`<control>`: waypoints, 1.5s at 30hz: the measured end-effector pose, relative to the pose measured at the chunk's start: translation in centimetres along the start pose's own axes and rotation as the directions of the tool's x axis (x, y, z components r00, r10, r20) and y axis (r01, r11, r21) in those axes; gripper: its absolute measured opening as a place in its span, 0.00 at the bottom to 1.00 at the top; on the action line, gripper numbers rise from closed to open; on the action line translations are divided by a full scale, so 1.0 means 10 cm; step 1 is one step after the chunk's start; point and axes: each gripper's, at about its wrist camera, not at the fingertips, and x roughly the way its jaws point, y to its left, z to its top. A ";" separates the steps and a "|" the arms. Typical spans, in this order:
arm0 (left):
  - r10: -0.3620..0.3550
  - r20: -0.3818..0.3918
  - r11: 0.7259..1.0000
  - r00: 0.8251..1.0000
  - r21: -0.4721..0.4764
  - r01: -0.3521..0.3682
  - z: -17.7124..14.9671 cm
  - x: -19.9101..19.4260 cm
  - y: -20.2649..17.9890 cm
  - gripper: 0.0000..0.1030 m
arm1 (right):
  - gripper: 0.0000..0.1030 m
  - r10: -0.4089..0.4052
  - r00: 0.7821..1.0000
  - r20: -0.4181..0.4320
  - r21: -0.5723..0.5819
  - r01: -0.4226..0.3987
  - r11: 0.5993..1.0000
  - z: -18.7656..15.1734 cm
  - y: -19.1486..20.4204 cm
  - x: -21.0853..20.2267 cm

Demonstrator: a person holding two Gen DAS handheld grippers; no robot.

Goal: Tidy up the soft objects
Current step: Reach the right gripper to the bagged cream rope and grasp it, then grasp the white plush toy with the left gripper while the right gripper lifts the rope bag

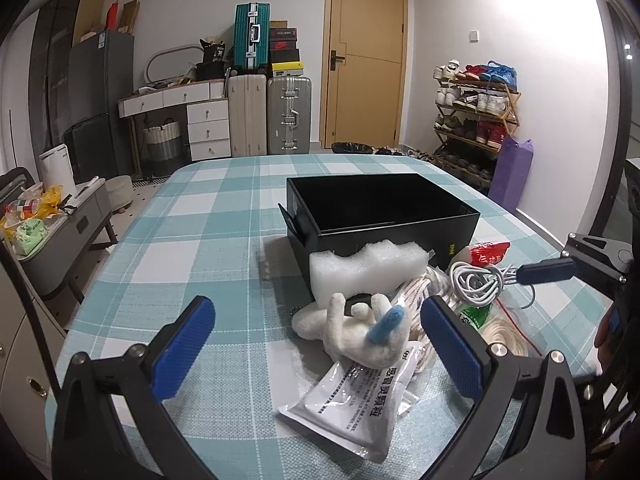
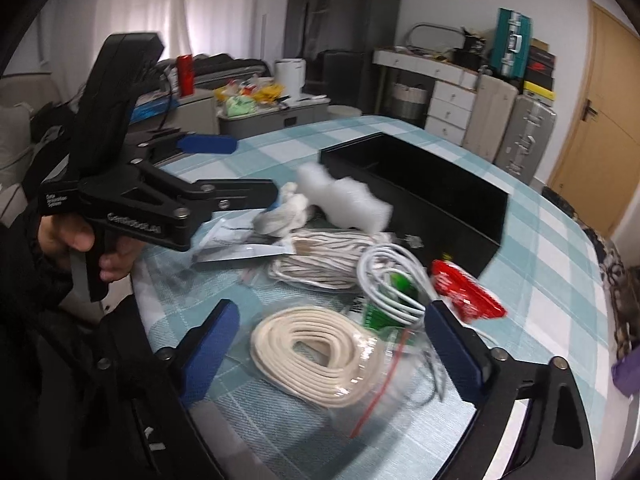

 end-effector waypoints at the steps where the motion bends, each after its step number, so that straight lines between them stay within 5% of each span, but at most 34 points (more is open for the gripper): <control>1: 0.002 0.000 1.000 1.000 0.002 -0.002 0.00 0.00 0.00 1.00 | 0.92 0.013 1.000 -0.006 -0.015 -0.013 1.000 0.01 0.03 0.02; 15: -0.007 -0.006 1.000 1.000 0.016 0.007 -0.02 0.01 -0.01 1.00 | 0.84 0.106 0.977 -0.183 -0.101 -0.126 0.987 -0.06 0.12 0.33; 25: -0.001 -0.015 0.999 1.000 0.034 0.002 -0.04 0.02 -0.06 1.00 | 0.82 0.181 0.968 -0.172 -0.028 -0.189 0.982 -0.20 0.03 0.27; 35: -0.022 -0.074 0.999 0.997 -0.027 0.021 -0.05 0.13 0.02 1.00 | 0.38 0.148 0.983 -0.107 0.041 -0.144 0.989 -0.28 -0.21 0.13; 45: -0.088 -0.123 0.994 0.989 -0.077 0.079 -0.08 0.23 0.04 1.00 | 0.20 0.066 0.998 0.022 0.086 -0.068 0.994 -0.41 -0.20 -0.21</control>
